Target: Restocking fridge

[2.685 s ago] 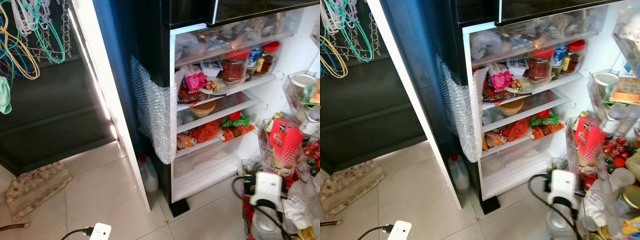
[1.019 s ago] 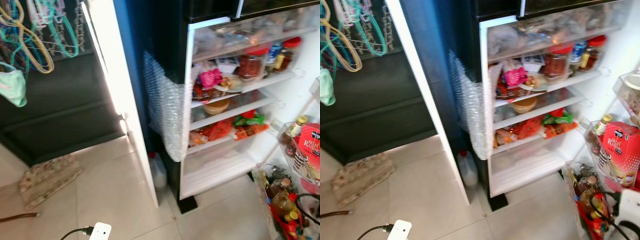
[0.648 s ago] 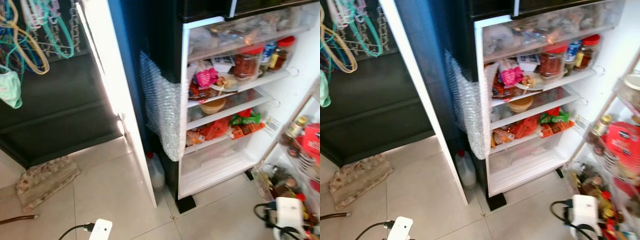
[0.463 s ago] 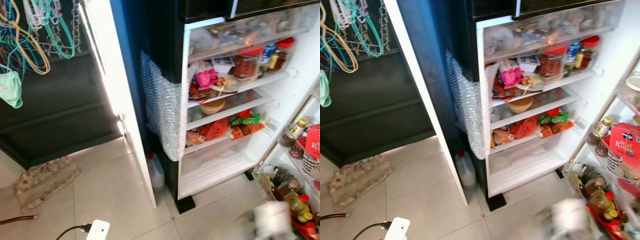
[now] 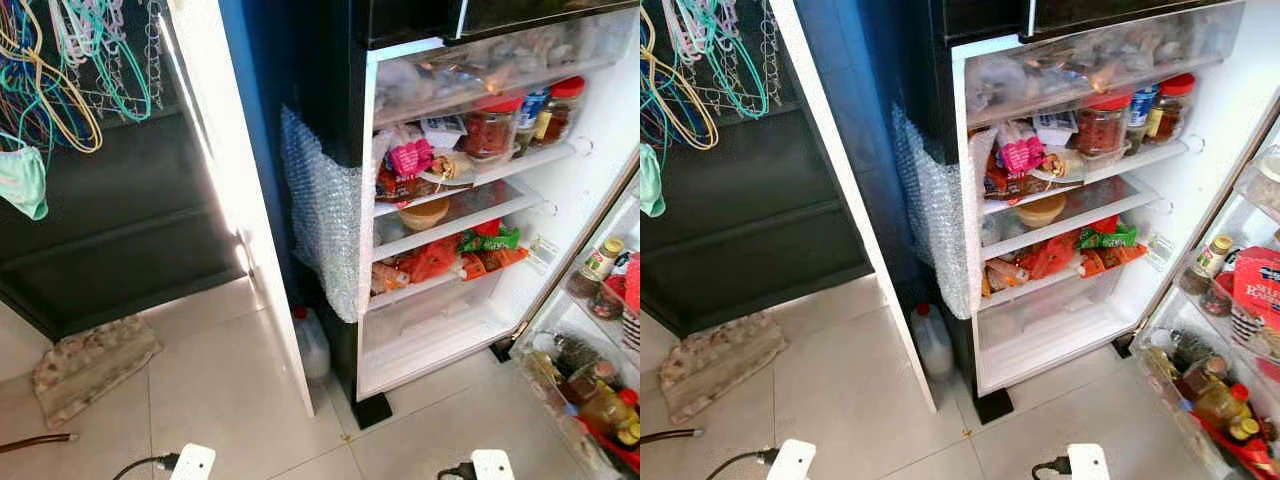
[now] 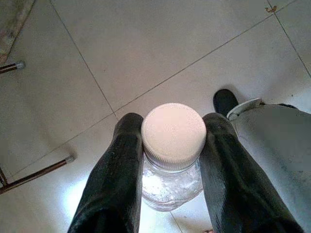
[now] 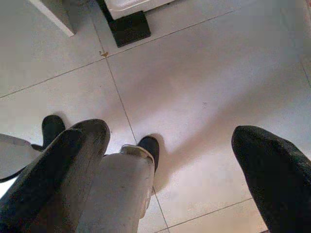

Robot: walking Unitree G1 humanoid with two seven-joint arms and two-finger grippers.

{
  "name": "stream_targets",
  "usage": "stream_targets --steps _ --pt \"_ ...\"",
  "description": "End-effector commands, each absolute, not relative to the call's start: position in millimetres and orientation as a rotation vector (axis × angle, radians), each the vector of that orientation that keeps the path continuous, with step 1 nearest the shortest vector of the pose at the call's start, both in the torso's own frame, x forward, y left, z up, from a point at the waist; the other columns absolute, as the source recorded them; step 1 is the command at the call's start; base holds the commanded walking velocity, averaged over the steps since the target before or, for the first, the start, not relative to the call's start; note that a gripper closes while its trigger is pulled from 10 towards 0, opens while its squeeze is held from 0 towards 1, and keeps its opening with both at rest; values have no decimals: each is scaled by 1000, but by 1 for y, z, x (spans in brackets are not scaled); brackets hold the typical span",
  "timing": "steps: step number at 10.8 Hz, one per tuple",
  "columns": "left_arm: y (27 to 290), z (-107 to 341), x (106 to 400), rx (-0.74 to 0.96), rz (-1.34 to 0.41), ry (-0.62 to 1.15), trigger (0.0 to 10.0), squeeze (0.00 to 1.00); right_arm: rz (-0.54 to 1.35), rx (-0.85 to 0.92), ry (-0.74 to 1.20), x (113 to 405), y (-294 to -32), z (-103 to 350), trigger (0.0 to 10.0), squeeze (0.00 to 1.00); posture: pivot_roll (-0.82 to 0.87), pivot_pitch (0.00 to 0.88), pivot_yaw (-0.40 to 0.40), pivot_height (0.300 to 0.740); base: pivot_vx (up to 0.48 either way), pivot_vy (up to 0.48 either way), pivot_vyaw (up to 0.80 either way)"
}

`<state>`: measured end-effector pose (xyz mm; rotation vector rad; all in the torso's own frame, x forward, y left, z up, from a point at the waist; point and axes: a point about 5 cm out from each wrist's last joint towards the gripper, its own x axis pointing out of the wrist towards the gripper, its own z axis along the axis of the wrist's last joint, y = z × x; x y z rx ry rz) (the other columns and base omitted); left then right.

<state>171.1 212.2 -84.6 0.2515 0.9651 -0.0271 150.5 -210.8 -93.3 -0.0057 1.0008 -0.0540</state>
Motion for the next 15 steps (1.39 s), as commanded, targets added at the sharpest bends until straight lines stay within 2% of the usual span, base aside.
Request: stream_targets --steps 1,4,5,7,9,11,15 --pt "215 -85 168 261 -27 973 10000 0 -64 25 1023 145 -205 -96 10000 0 -98 14 82 740 0 0 0" --pt "211 -84 173 268 -45 958 10000 0 -75 42 1004 150 -197 -96 10000 0 -87 7 81 740 0 -286 0" --pt "210 -84 173 268 -47 957 10000 0 -41 0 1017 150 -194 -97 10000 0 -83 5 81 740 0 -334 0" --pt "211 -84 173 266 -46 957 10000 0 -16 -20 1030 148 -197 -97 10000 0 -83 15 78 740 0 -349 0" --pt "212 -83 175 263 -40 953 10000 0 -84 -1 1045 140 -205 -99 10000 0 -86 39 80 740 0 -379 0" --pt "211 -83 176 259 -42 952 10000 0 -85 -17 1087 121 -211 -104 10000 0 -86 55 82 740 0 -377 0" --pt "211 -83 175 257 -40 954 10000 0 -119 11 1080 122 -213 -103 10000 0 -87 64 82 740 0 -379 0"
